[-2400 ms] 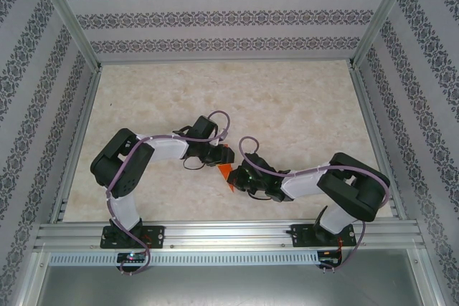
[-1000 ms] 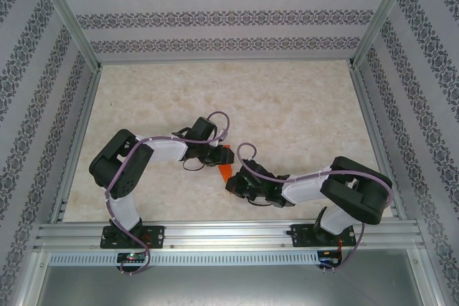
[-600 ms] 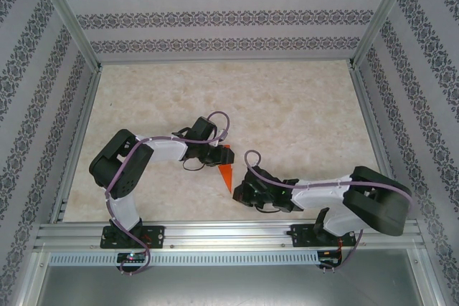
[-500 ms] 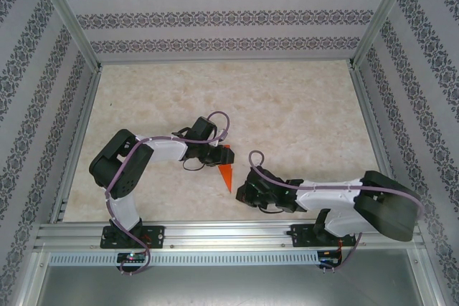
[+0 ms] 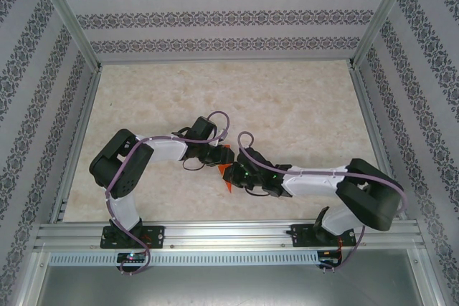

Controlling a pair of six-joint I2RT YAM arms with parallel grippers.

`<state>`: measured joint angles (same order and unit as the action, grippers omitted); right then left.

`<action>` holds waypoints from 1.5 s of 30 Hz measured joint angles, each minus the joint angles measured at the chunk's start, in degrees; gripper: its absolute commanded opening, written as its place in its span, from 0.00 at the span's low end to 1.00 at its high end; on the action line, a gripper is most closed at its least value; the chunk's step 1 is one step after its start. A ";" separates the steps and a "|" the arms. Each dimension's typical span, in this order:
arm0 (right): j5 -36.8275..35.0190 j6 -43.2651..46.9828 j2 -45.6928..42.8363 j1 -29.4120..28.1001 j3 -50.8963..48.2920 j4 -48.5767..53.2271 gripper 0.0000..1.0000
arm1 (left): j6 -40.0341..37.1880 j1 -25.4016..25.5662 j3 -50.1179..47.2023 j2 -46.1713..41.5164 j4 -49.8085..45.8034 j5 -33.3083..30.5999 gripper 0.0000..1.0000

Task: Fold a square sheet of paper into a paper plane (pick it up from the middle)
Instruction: Fold the wing for the fifth time at the center of the table.

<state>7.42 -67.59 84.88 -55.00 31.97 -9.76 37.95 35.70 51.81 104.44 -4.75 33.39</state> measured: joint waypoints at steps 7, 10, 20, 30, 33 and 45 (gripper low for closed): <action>1.25 -0.44 7.39 1.29 0.04 -5.77 0.10 | 0.00 -0.07 0.11 0.09 -0.11 0.24 0.40; 1.73 -0.96 8.98 1.53 -1.07 -7.93 0.08 | 0.00 -0.07 0.20 0.09 -0.20 0.24 0.40; 2.14 -1.51 9.38 1.51 -4.70 -15.23 0.03 | -0.87 -0.07 0.76 0.15 -1.25 -0.04 0.40; 2.75 -1.51 9.92 1.51 -5.51 -17.77 0.02 | -3.04 -6.93 1.75 0.68 -1.88 1.81 0.45; 3.28 -1.53 10.16 1.51 -5.51 -18.43 0.04 | -4.33 -9.97 3.37 1.60 -2.95 2.05 0.46; 2.38 3.52 -1.40 2.19 -0.76 -3.91 0.29 | -6.05 -16.13 7.98 -4.17 -11.30 -1.57 0.61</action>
<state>9.80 -64.07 83.48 -52.82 31.20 -13.67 31.90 19.57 59.79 100.27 -16.05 31.81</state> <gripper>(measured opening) 0.234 0.587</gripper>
